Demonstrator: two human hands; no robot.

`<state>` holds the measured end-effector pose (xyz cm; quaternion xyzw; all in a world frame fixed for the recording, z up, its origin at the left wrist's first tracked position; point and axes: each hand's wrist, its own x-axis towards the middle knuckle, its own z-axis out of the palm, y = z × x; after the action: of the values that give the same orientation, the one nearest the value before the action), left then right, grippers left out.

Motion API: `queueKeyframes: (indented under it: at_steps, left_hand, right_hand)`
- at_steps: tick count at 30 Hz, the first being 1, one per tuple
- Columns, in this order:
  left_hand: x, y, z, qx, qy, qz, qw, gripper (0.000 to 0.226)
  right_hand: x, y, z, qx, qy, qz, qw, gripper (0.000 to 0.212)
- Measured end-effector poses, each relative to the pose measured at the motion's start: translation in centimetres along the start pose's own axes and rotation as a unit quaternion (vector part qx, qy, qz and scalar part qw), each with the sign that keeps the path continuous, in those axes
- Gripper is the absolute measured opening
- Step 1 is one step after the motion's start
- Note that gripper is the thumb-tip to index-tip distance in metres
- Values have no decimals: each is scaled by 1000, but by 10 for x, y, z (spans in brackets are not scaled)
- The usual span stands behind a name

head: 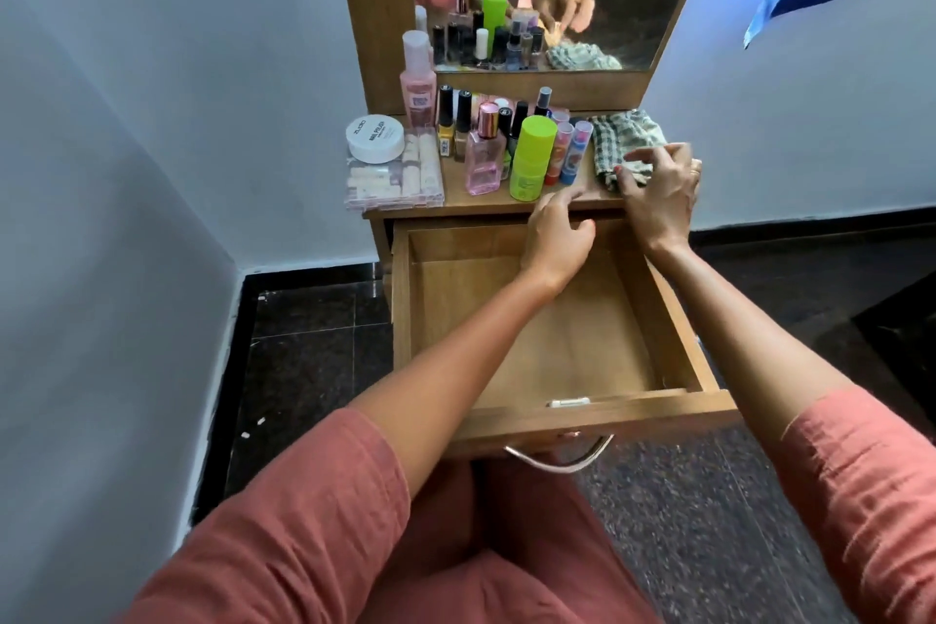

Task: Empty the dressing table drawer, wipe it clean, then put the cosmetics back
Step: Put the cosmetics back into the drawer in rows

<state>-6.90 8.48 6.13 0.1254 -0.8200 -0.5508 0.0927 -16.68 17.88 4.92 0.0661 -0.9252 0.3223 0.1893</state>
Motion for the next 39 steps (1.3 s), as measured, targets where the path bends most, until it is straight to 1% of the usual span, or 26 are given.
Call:
queueKeyframes:
  at_steps: [3, 6, 9, 12, 16, 18, 20, 21, 23, 25, 26, 28, 30, 32, 34, 36, 39]
  left_hand:
    - [-11, -10, -18, -6, 29, 5, 1000, 37]
    - [-21, -23, -37, 0, 56, 14, 998, 33]
    - [-31, -34, -58, -8, 94, 19, 995, 31]
    - [-37, -45, -82, -28, 154, 31, 987, 26]
    - [-31, -57, -113, -43, 275, 26, 960, 22]
    - [-20, -62, -129, -66, 327, 3, 943, 20]
    - [-5, -68, -143, -99, 357, -33, 928, 20]
    - [4, -70, -150, -115, 356, -57, 926, 23]
    - [20, -74, -162, -141, 330, -108, 927, 37]
    - [33, -76, -171, -133, 298, -147, 934, 48]
    - [39, -76, -174, -122, 280, -161, 938, 51]
    - [50, -77, -181, -121, 243, -187, 944, 53]
    - [57, -76, -185, -145, 209, -208, 944, 50]
    - [62, -73, -186, -172, 179, -222, 943, 46]
    - [65, -71, -185, -186, 167, -229, 941, 45]
    - [67, -69, -184, -193, 166, -235, 938, 45]
    - [65, -67, -181, -216, 177, -239, 930, 45]
  right_hand:
    - [-27, -22, 3, 80, -23, -29, 996, 19]
    - [-55, -47, 9, 112, -49, -56, 991, 15]
    - [-79, -74, 18, 173, -84, -57, 980, 16]
    - [-96, -99, 29, 190, -120, -68, 972, 19]
    - [-105, -125, 43, 191, -145, -105, 965, 25]
    - [-104, -135, 50, 184, -154, -78, 968, 29]
    - [-105, -142, 57, 197, -155, -34, 967, 30]
    - [-106, -145, 60, 200, -150, -13, 968, 29]
    - [-108, -147, 67, 212, -138, 38, 967, 25]
    - [-110, -148, 75, 264, -126, 117, 949, 22]
    - [-110, -150, 78, 298, -120, 163, 933, 20]
    - [-107, -154, 84, 373, -118, 262, 882, 12]
    - [-102, -158, 88, 425, -124, 331, 833, 19]
    - [-97, -160, 90, 448, -130, 366, 805, 22]
    - [-94, -160, 90, 460, -132, 383, 790, 25]
    - [-92, -160, 89, 467, -128, 388, 784, 24]
    - [-90, -161, 85, 466, -133, 387, 785, 21]
